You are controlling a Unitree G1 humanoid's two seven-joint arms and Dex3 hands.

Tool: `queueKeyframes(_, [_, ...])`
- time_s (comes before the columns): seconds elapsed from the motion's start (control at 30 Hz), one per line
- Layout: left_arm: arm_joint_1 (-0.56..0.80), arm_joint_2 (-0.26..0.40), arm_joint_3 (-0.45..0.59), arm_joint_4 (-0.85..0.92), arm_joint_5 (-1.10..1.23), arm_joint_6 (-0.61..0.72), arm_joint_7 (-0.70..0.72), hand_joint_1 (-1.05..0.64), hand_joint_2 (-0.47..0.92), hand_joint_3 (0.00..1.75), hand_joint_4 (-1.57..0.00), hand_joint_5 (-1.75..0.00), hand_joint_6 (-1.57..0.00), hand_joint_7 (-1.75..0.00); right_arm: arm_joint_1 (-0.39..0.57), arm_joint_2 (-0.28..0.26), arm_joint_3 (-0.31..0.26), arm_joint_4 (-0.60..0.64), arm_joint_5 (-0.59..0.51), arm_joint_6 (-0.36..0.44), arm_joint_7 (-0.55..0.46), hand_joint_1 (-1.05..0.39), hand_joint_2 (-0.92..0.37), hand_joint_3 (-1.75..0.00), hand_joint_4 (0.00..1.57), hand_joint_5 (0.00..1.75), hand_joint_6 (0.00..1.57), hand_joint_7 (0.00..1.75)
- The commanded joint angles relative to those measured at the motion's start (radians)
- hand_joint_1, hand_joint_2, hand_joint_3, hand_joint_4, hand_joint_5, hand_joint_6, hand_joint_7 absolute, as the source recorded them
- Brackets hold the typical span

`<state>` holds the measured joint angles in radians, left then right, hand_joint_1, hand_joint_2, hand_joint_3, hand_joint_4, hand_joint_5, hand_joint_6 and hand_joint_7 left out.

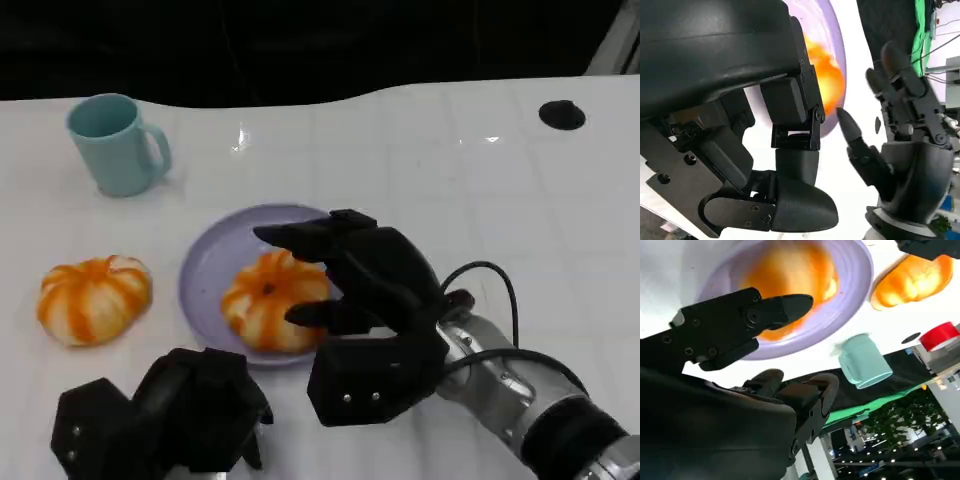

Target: Grasp the bread from the table and place it into the plate.

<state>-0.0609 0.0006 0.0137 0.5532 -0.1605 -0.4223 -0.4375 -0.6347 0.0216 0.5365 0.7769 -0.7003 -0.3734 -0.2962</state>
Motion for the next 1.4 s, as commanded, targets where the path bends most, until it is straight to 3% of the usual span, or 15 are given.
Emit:
queueKeyframes(0.03, [-0.002,0.009,0.006,0.003,0.007,-0.013,0.014,-1.05,0.40,0.82,-1.45,-1.10,-1.48,-0.85,0.037,-0.030,0.000,-0.079,0.007,0.024,0.046,-0.58,-0.92,-0.05,0.05,0.38,0.27,0.00])
queueKeyframes(0.17, [-0.002,0.008,0.008,0.003,0.003,-0.010,0.012,-1.05,0.39,0.82,-1.45,-1.10,-1.48,-0.85,0.064,-0.044,-0.008,-0.135,0.019,0.032,0.082,-0.61,-0.92,-0.05,0.00,0.45,0.26,0.00])
queueKeyframes(0.33, [-0.005,0.007,0.009,0.006,0.004,-0.011,0.013,-1.05,0.39,0.82,-1.45,-1.10,-1.48,-0.85,0.147,-0.102,-0.038,-0.268,0.061,0.000,0.130,-0.62,-0.92,-0.06,0.04,0.49,0.31,0.03])
queueKeyframes(0.77, [-0.004,0.006,0.005,-0.012,-0.011,0.042,0.004,-1.05,0.38,0.79,-1.45,-1.08,-1.47,-0.83,0.337,-0.180,-0.192,-0.324,0.241,-0.297,0.072,-0.44,-0.92,-0.15,0.47,0.89,0.74,0.22])
queueKeyframes(1.0, [0.002,-0.001,0.011,-0.043,-0.062,0.114,-0.027,-1.05,0.45,0.59,-1.53,-0.92,-1.56,-0.57,0.417,-0.230,-0.256,-0.352,0.287,-0.401,0.099,-0.41,-0.92,-0.17,0.60,0.97,0.82,0.28])
queueKeyframes(1.03, [0.005,-0.003,0.013,-0.053,-0.073,0.131,-0.031,-1.05,0.51,0.48,-1.55,-0.87,-1.57,-0.54,0.433,-0.240,-0.266,-0.360,0.291,-0.411,0.104,-0.42,-0.92,-0.18,0.63,0.99,0.83,0.28])
queueKeyframes(1.23, [0.019,-0.009,0.018,-0.096,-0.113,0.197,-0.040,-1.05,0.66,0.23,-1.57,-0.80,-1.57,-0.51,0.503,-0.274,-0.306,-0.394,0.292,-0.442,0.113,-0.42,-0.92,-0.18,0.69,1.02,0.89,0.32])
queueKeyframes(1.4, [0.023,-0.010,0.020,-0.118,-0.125,0.232,-0.045,-1.05,0.67,0.19,-1.57,-0.79,-1.57,-0.50,0.557,-0.293,-0.338,-0.404,0.320,-0.474,0.124,-0.41,-0.92,-0.14,0.75,1.05,0.95,0.35])
